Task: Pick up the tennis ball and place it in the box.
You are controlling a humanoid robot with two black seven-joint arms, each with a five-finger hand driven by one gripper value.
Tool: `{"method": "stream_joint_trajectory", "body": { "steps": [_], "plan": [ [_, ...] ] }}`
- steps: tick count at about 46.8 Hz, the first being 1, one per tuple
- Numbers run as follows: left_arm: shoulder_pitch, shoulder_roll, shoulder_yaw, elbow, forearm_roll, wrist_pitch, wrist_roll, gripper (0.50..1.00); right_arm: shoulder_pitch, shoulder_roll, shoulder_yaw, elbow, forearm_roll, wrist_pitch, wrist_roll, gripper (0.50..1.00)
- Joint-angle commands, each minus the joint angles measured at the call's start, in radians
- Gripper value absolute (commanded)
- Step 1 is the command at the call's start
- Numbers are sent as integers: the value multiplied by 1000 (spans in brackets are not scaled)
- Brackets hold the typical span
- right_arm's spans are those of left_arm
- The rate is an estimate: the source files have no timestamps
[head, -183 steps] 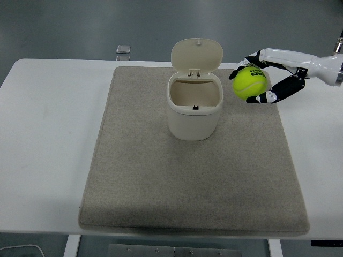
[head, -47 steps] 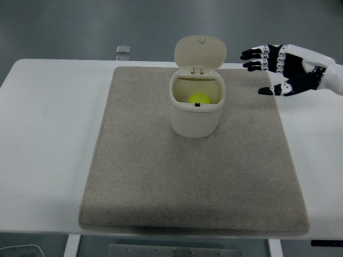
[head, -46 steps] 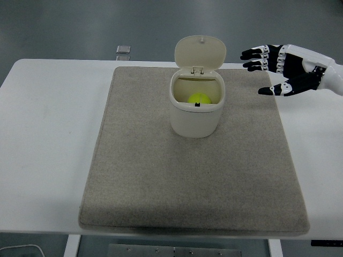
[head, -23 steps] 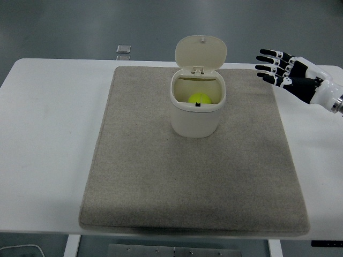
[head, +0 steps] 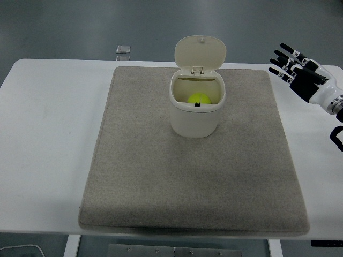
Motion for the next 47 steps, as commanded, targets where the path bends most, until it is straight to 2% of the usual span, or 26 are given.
{"method": "stream_joint_trajectory", "body": {
  "steps": [1, 14, 23, 37, 47],
  "plan": [
    [0, 0, 0, 0, 0, -1, 0, 992, -3, 11, 0, -2, 0, 2, -2, 895],
    [0, 0, 0, 0, 1, -1, 0, 992, -9, 12, 0, -1, -10, 19, 8, 897],
    [0, 0, 0, 0, 0, -1, 0, 992, -20, 9, 0, -4, -14, 88, 8, 901],
    [0, 0, 0, 0, 0, -1, 0, 992, -26, 9, 0, -6, -9, 99, 9, 913],
    [0, 0, 0, 0, 1, 1, 0, 992, -24, 9, 0, -6, -17, 151, 8, 913]
  ]
}}
